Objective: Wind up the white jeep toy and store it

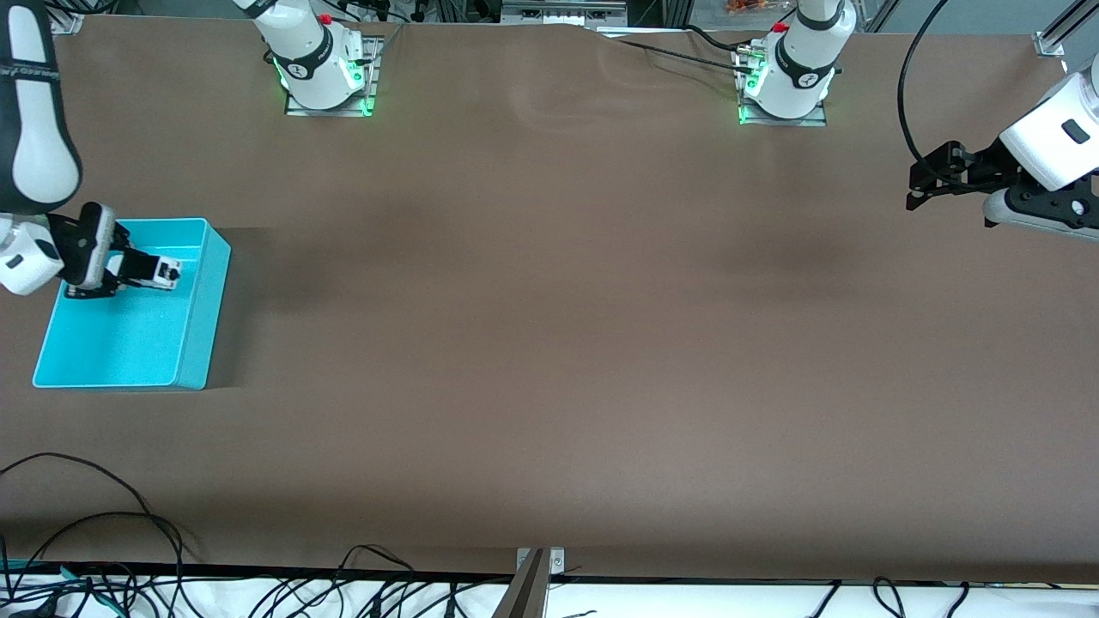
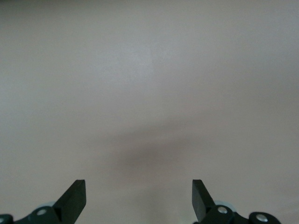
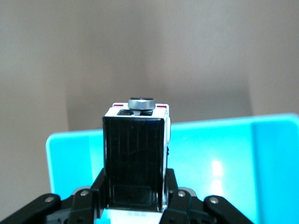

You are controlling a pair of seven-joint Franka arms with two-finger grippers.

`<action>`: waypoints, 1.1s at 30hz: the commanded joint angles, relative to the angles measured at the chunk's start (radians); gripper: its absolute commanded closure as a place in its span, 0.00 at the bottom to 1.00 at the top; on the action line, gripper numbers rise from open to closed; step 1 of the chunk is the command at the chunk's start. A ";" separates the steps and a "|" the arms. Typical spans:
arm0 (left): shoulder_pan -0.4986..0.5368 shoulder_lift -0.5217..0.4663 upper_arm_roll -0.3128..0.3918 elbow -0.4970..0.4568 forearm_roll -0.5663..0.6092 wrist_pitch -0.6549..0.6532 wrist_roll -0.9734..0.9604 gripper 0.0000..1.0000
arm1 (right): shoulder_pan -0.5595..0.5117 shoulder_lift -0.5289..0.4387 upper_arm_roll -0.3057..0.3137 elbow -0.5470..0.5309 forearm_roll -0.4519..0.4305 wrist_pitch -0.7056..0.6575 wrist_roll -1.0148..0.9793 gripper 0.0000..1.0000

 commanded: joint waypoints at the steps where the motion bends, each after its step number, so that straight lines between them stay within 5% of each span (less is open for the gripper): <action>1: 0.000 -0.003 0.001 0.020 -0.008 -0.021 0.000 0.00 | -0.037 0.040 -0.011 0.001 0.027 0.003 -0.100 0.76; 16: 0.000 -0.003 0.003 0.020 -0.008 -0.021 0.000 0.00 | -0.116 0.163 -0.010 -0.002 0.033 0.093 -0.189 0.76; 28: 0.000 -0.003 0.003 0.020 -0.008 -0.021 0.000 0.00 | -0.133 0.239 -0.011 0.000 0.127 0.138 -0.279 0.76; 33: 0.000 -0.003 0.003 0.020 -0.008 -0.021 0.000 0.00 | -0.135 0.242 -0.011 0.003 0.127 0.136 -0.279 0.66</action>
